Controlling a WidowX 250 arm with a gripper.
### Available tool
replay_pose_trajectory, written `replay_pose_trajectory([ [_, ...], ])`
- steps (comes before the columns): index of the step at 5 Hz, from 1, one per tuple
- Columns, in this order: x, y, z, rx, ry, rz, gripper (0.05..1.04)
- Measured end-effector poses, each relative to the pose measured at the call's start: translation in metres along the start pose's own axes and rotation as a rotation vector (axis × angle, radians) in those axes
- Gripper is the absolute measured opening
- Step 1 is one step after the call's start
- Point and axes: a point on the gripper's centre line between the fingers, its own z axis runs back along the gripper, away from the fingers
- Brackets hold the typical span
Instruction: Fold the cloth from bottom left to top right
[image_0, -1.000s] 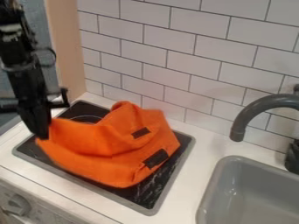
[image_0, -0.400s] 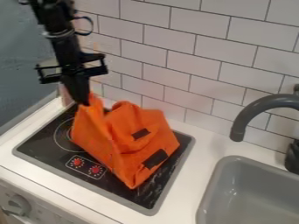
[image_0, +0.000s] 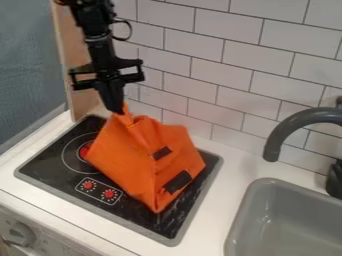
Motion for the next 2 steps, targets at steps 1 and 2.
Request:
replay_pose_trajectory([
  [1,0.01,-0.009,-0.017,0.025,0.007,-0.032,0.05],
  [2,0.02,-0.013,-0.033,0.038,0.009,-0.046,0.05],
])
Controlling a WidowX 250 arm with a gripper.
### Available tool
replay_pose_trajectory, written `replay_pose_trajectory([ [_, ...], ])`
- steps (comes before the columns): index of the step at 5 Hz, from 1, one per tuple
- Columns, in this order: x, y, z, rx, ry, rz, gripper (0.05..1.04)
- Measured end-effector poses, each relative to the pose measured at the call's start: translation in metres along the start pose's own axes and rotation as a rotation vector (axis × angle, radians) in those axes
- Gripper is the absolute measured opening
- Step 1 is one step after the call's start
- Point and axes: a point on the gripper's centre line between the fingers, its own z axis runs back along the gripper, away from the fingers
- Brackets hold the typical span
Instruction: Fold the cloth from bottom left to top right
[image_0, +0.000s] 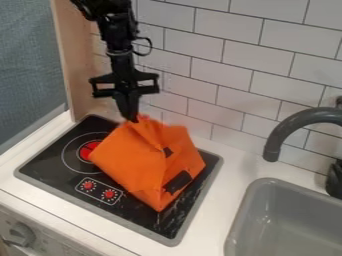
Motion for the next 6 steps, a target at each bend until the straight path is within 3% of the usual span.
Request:
replay_pose_trajectory([
  [1,0.008,-0.006,-0.013,0.016,0.005,-0.016,0.073],
  [2,0.008,-0.003,-0.021,0.035,0.021,-0.012,0.226],
  [4,0.006,-0.001,-0.022,0.047,0.032,-0.017,0.78],
  [5,0.002,-0.001,-0.024,0.042,0.045,-0.026,1.007],
  [6,-0.001,-0.003,-0.021,0.024,0.056,-0.033,1.009],
])
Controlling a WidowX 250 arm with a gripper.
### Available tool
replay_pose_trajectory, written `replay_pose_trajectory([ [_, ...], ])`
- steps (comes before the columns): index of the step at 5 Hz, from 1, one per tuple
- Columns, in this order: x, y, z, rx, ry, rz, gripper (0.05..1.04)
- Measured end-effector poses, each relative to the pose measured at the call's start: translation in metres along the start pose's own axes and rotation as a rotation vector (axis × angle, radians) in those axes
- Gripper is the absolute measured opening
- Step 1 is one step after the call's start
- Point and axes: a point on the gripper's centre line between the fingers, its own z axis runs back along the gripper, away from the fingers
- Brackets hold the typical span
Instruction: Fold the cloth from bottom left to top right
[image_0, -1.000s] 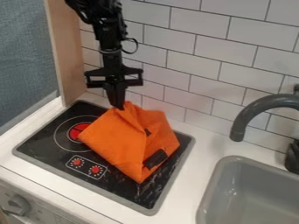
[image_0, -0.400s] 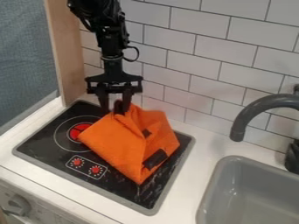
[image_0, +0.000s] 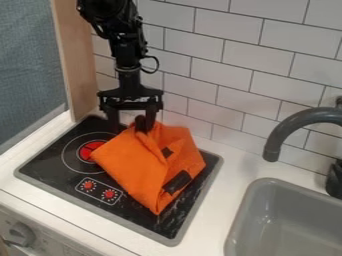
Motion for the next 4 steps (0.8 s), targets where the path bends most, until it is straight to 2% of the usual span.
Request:
replay_pose_trajectory([
  [2,-0.011,-0.001,0.044,-0.059,-0.07,-0.019,0.999],
  [3,-0.026,0.003,0.077,-0.104,-0.125,-0.037,0.999],
  [4,-0.034,0.022,0.088,-0.1,-0.13,-0.039,0.999],
])
